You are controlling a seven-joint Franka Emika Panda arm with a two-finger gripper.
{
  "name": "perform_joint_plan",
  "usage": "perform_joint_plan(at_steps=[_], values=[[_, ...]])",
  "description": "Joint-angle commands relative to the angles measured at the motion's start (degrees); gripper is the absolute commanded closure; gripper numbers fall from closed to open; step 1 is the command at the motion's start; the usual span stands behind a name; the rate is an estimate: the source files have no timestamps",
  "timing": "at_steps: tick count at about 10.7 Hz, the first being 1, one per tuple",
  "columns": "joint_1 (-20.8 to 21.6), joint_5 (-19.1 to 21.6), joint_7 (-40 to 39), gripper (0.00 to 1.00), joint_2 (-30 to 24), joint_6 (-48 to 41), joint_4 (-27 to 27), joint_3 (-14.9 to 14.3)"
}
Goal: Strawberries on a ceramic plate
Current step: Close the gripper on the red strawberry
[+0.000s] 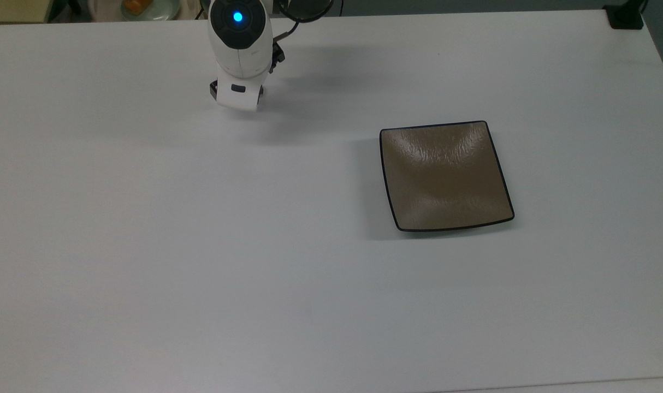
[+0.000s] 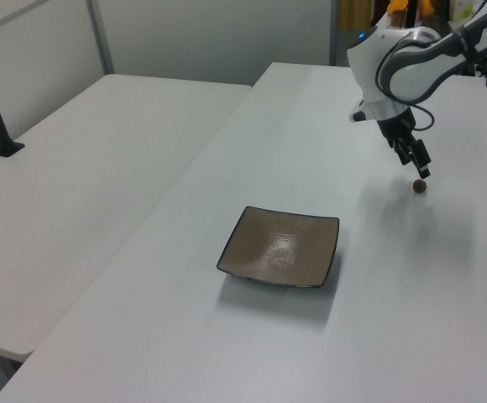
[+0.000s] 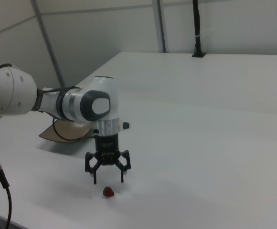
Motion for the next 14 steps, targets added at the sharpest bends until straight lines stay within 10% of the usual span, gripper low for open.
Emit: perform_joint_plan(at_steps=[1, 6, 14], values=[[0.20, -0.92, -0.50, 0.14, -1.70, 4.56, -4.27, -0.21], [-0.59, -1.00, -0.59, 0.68, -1.61, 4.56, -5.06, 0.41], [-0.68, -1.00, -0.50, 0.91, -3.80, 2.81, -4.80, 0.67]])
